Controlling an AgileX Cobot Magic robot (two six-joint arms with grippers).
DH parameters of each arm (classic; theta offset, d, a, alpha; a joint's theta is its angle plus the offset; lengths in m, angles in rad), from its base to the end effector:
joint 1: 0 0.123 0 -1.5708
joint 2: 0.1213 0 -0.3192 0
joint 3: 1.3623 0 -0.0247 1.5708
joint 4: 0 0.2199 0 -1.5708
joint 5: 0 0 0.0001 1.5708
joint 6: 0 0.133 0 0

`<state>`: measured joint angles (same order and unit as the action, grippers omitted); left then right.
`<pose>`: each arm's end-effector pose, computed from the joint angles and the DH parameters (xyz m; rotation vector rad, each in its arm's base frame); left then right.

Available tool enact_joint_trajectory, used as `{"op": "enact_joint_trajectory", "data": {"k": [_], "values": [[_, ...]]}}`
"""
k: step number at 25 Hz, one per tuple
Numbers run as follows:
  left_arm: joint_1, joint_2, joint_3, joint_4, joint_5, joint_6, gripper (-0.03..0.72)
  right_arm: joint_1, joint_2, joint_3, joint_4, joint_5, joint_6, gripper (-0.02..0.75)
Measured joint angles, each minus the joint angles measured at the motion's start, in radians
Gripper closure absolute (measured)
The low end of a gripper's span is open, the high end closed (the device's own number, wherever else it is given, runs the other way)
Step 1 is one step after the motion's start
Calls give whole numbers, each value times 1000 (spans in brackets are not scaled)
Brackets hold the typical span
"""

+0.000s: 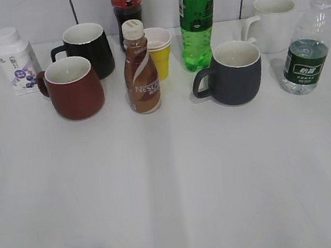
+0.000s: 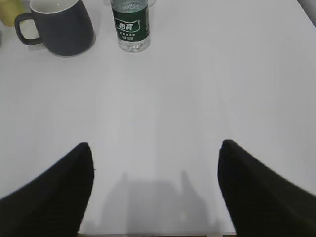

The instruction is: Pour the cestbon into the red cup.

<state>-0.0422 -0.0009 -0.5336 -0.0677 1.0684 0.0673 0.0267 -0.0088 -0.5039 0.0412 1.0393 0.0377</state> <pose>-0.0331 -0.0065 0.2522 0.1151 2.0130 -0.0646 -0.0295 0.0039 0.2468 0.0094 2.0107 0.0901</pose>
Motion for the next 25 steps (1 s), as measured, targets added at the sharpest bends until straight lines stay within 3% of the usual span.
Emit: {"op": "enact_joint_trajectory", "data": {"k": [25], "values": [[0, -5, 0, 0, 1, 0, 451, 0, 0, 0, 0, 0, 0, 152]]}}
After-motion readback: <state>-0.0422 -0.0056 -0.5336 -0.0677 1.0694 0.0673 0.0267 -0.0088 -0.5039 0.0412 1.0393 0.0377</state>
